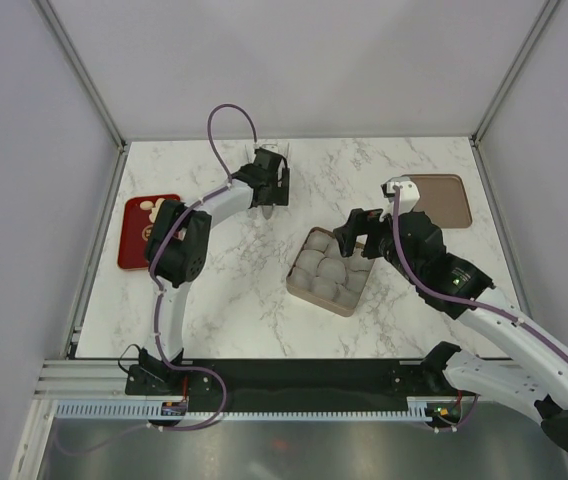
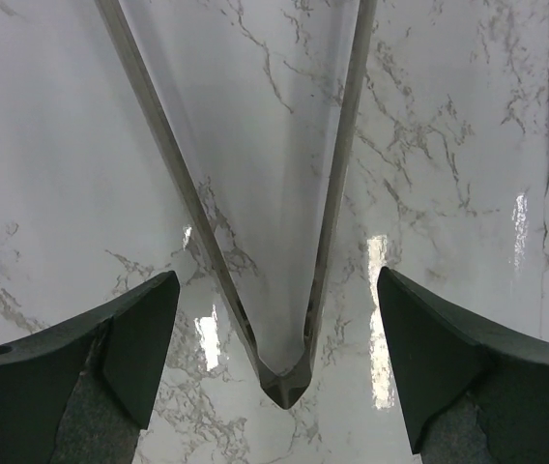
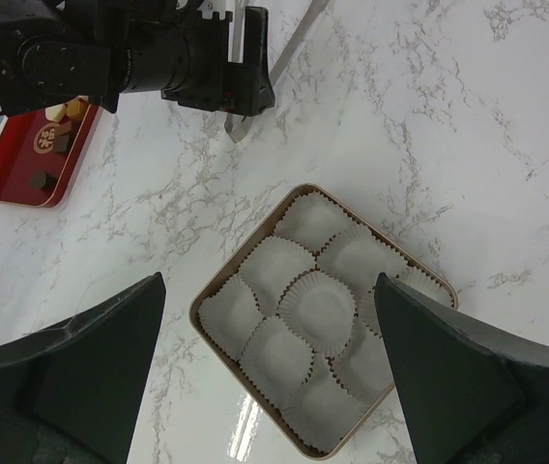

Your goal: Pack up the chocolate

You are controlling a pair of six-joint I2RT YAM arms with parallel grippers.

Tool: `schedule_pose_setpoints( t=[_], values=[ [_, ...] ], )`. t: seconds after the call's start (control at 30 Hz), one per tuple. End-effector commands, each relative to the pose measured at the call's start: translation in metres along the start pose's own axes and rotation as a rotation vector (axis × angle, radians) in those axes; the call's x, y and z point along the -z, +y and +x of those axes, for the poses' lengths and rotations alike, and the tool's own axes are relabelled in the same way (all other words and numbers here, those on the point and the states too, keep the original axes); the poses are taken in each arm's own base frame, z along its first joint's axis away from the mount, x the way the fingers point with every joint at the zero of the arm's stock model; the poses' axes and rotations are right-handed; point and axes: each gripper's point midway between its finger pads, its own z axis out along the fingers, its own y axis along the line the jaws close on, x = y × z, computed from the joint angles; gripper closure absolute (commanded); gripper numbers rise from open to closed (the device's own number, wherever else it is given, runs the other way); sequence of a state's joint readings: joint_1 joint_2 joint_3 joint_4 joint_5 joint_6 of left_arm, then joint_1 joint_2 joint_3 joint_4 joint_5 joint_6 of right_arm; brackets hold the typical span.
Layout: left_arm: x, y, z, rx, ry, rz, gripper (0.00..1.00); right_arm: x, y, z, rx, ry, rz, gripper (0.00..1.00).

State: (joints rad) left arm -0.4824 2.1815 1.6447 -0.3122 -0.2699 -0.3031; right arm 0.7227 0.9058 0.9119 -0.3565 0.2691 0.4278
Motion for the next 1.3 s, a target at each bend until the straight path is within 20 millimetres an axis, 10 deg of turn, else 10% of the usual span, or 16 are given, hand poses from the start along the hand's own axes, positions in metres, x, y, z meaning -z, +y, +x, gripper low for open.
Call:
schedule_pose_setpoints(
  t=[0.0, 0.6, 0.87, 1.27],
  values=[
    [-0.002, -0.001, -0.021, 0.051, -0.043, 0.017, 0.09, 0.002, 0.004, -0.009, 0.007, -0.034, -0.024, 0.02],
    [-0.017, 0.009, 0.028, 0.033, 0.103, 0.008, 0.44, 0.019, 0.018, -0.016, -0.054, -0.051, -0.106, 0.03],
    [0.046, 0.037, 0.051, 0.084, 0.145, -0.061, 0.55, 0.023, 0.020, -0.015, -0.051, -0.046, -0.129, 0.05],
    [0.123, 0.068, 0.191, 0.131, 0.351, -0.094, 0.50, 0.018, 0.015, 0.002, -0.035, 0.005, -0.114, 0.05]
  ],
)
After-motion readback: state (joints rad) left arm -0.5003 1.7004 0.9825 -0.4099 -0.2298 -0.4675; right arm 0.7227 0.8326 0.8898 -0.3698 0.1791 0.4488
